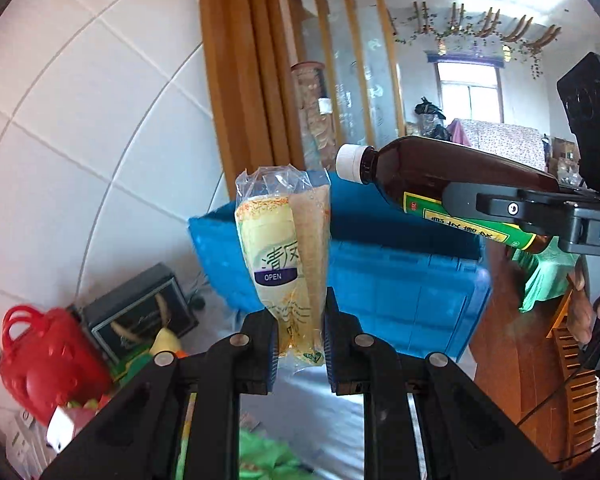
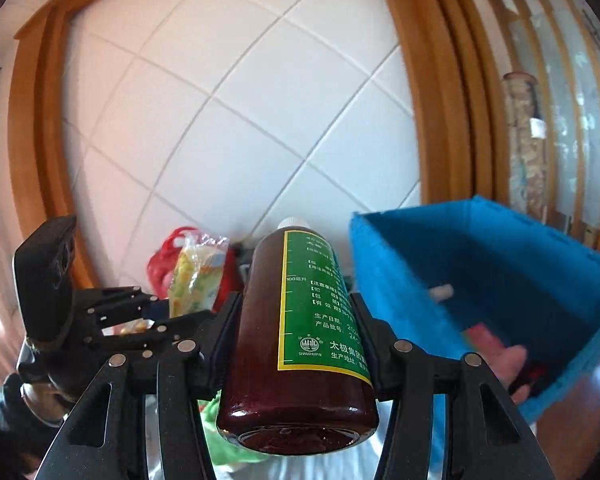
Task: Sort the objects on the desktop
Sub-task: 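Carry the tissue pack and brown bottle over the blue crate and open both grippers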
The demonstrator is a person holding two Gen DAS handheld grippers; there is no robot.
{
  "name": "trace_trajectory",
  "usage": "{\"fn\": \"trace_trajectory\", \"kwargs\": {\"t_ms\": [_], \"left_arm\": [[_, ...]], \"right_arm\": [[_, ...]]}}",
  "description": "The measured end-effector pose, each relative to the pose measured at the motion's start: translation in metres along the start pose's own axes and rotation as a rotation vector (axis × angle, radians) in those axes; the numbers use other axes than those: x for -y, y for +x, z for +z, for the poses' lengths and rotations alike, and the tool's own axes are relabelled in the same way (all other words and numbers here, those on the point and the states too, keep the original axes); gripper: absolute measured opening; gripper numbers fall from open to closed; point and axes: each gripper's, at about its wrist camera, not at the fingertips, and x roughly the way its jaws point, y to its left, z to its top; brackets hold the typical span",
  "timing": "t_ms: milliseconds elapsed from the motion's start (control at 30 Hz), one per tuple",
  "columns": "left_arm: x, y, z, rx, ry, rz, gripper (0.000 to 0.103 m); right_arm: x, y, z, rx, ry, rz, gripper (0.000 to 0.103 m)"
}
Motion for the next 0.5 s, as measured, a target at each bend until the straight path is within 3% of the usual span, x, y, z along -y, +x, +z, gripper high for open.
{"fn": "trace_trajectory", "kwargs": {"t_ms": [167,300,367,500], "left_arm": [[0.054,0.069,0.063,0.002,0.024,-0.056,0.018],[0.088,0.126,0.103,-0.044,0.042,-0.027,0.026],[0.094,0.151,0.117,-0.067,0.038,0.048,0.046],[0.097,0.169,0.129,-0.057,0.021,0.221,0.072]], "right_arm": [[0.086,-0.021,0.031,0.060,0.027,-0.119,0.051],[0.144,-0.016,0.047,0.067,0.062,-0.181,0.052],[0.172,-0.009,0.055,0.059,0.078,-0.227,0.055],[0.216,-0.009,0.063,0.081,0.128,-0.274,0.081]]}}
